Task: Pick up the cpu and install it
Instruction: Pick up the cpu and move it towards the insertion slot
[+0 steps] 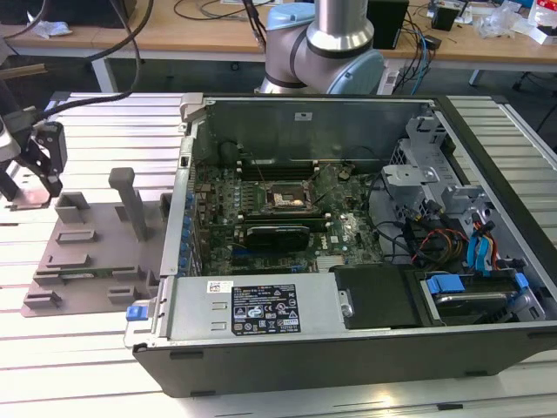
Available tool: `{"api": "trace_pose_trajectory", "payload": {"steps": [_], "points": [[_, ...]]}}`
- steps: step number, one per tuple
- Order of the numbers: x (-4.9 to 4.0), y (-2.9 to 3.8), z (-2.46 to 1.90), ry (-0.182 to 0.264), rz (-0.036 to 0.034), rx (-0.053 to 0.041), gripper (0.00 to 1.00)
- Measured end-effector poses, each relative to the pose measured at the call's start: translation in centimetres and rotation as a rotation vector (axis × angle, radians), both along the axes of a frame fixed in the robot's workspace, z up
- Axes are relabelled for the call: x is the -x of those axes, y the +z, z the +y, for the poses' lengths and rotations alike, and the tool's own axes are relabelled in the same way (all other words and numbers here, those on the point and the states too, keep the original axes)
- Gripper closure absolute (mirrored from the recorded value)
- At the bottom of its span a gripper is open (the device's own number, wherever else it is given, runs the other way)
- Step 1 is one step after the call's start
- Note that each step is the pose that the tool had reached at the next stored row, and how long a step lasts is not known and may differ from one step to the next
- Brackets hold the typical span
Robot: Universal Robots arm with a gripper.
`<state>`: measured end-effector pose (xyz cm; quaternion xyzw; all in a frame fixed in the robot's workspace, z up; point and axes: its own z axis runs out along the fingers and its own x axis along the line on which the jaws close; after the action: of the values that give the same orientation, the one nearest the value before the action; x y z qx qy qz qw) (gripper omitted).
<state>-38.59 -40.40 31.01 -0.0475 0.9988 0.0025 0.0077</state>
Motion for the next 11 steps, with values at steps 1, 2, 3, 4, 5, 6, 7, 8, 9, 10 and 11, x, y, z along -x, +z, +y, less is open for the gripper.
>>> {"api": "trace_pose_trajectory", "payload": {"steps": [1, 2, 3, 4, 5, 6, 7, 8, 9, 10, 11], "points": [[0.0, 0.26, 0.0, 0.0, 0.0001, 0.0, 0.45], [0.0, 0.51, 0.0, 0.0, 0.0, -0.0001, 0.45], [0.0, 0.76, 0.01, 0.0, 0.0, 0.0, 0.45], [0.0, 0.99, 0.01, 0.0, -0.0001, -0.0001, 0.45], [0.0, 1.11, 0.01, 0.0, 0.0, 0.0, 0.45], [0.0, 1.25, 0.01, 0.0, 0.0, 0.0, 0.45], [0.0, 1.39, 0.01, 0.0, 0.0001, 0.0, 0.45], [0.0, 1.55, 0.01, 0.0, -0.0001, -0.0001, 0.45], [0.0, 1.68, 0.01, 0.0, 0.0, -0.0001, 0.45], [0.0, 1.81, 0.01, 0.0, 0.0, 0.0, 0.45], [0.0, 1.99, 0.01, 0.0, 0.0, 0.0, 0.45]]}}
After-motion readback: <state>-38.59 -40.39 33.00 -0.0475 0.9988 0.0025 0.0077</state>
